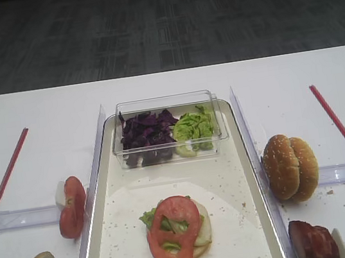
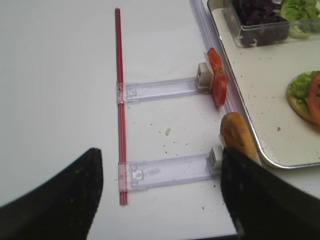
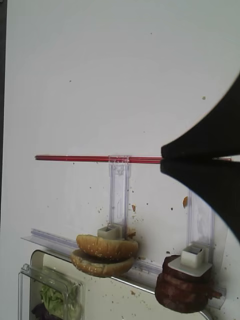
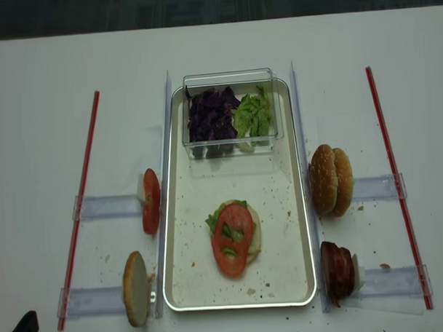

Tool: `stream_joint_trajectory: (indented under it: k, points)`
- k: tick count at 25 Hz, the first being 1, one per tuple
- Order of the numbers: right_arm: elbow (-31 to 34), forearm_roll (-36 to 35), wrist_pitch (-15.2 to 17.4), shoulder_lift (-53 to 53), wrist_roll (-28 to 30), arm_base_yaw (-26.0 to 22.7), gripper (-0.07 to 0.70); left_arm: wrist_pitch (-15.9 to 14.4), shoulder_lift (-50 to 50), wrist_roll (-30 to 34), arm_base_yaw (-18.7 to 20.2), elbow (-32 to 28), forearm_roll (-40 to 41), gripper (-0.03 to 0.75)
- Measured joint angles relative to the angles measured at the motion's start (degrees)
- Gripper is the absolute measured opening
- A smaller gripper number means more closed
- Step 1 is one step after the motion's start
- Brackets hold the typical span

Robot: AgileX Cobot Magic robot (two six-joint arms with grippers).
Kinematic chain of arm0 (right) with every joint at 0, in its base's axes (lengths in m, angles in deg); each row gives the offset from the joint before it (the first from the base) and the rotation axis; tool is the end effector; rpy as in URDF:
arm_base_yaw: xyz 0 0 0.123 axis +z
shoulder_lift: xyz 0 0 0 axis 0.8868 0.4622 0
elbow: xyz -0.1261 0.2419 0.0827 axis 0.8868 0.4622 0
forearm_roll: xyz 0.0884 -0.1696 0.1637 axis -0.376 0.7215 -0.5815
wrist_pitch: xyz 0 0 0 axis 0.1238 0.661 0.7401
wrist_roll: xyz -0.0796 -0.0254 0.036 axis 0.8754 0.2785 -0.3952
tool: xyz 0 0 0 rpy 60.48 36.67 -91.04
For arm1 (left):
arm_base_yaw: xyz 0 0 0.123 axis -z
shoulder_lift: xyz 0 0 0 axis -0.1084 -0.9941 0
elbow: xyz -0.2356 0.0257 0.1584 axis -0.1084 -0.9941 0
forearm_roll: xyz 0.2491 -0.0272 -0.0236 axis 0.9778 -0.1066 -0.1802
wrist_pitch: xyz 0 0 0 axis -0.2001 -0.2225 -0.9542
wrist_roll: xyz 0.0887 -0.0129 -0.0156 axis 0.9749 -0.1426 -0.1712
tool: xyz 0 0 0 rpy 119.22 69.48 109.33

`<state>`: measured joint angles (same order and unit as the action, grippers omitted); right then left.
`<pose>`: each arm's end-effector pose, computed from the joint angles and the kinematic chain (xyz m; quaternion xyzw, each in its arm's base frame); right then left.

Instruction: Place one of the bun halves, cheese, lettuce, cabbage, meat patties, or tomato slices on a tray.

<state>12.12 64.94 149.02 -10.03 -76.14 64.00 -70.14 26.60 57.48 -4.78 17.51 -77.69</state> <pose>-0.0083 0.0005 0.2661 -0.0176 0.8718 0.0079 0.4895 -0.0114 -0.0023 0.2647 0.0126 0.8839 -0.0210 0.4671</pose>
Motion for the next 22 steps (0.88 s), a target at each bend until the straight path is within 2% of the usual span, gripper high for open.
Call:
stream_joint_trajectory:
  k: [22]
  points:
    - [0.0, 0.0, 0.0, 0.0, 0.0, 0.0, 0.036, 0.0, 0.4, 0.0, 0.0, 0.0, 0.0, 0.456]
